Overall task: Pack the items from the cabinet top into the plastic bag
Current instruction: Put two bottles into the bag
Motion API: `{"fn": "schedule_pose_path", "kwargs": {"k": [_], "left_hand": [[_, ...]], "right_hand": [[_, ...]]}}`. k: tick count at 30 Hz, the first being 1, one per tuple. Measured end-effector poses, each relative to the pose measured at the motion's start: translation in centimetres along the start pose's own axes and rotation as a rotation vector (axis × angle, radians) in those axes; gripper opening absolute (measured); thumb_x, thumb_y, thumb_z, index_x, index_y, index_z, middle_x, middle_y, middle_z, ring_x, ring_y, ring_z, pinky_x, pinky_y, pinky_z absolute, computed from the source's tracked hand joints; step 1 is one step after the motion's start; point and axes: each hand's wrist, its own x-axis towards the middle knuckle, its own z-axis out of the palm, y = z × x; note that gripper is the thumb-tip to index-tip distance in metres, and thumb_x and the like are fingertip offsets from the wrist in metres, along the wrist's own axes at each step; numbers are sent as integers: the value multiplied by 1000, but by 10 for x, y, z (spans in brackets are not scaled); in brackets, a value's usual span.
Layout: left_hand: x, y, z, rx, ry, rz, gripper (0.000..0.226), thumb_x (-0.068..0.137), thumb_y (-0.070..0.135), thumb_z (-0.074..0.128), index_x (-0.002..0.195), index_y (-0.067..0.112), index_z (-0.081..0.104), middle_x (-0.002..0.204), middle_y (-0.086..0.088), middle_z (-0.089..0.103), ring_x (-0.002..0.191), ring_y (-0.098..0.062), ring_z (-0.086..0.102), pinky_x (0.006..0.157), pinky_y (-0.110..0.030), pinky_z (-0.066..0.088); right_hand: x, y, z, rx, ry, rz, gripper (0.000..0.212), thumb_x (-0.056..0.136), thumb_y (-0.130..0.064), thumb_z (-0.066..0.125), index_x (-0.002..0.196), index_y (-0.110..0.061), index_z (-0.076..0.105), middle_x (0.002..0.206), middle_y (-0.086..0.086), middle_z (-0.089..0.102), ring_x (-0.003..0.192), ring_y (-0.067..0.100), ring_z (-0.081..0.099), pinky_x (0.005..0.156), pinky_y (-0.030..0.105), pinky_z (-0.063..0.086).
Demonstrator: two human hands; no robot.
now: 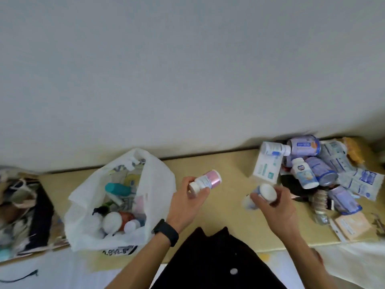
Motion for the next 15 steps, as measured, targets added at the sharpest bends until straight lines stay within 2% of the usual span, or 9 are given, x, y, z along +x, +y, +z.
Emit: {"fn": "schedule_pose_path", "kwargs": {"k": [2,3,5,7,9,11,13,15], "left_hand": [[-12,-12,-38,10,102,15,27,82,47,70,101,39,53,95,10,67,84,-14,68,72,-34,59],[-18,-17,-56,35,149,25,27,83,45,71,101,38,53,94,11,66,84,-11,67,70,-29,57],[-29,-26,-97,112,227,35,30,82,43,72,102,36,51,94,15,64,84,-4,63,67,-21,52],[-35,-39,-140,189,285,33,34,81,44,73,107,35,52,94,15,63,84,-3,62,69,-23,51],[-35,-56,-180,328,319,52,41,79,48,72,112,30,55,97,14,61,88,-10,60,72,-30,52],[-25,-74,-215,559,323,94,45,80,53,68,114,26,57,101,10,56,94,-16,54,72,-32,46],[-6,-87,-238,780,267,137,50,82,59,61,117,24,56,109,5,57,101,-20,52,74,-32,44],[16,-92,-250,926,175,179,53,85,63,52,118,22,55,115,1,58,107,-23,52,80,-35,45]], "right_hand": [[-26,-13,33,67,-120,-5,45,76,-45,80,107,-20,59,98,-7,69,88,12,66,66,27,45],[-38,-19,52,116,-181,-5,46,74,-51,79,104,-21,63,96,-7,71,88,13,68,68,29,50],[-58,-28,92,272,-304,71,50,73,-60,76,98,-17,69,89,-2,74,82,21,71,74,46,59],[-78,-45,131,483,-410,216,43,84,-51,69,99,-11,71,85,8,72,78,27,69,75,50,59],[-97,-64,166,595,-462,338,42,93,-47,61,102,-7,69,83,14,71,74,32,69,71,46,58],[-113,-83,193,612,-521,384,48,95,-49,55,99,-3,68,76,17,68,65,31,65,59,39,52],[-127,-98,213,584,-588,400,51,96,-49,54,98,0,67,75,17,63,59,27,60,50,32,44],[-135,-107,226,536,-649,385,46,98,-45,55,105,0,63,83,18,59,57,24,56,49,28,39]]}}
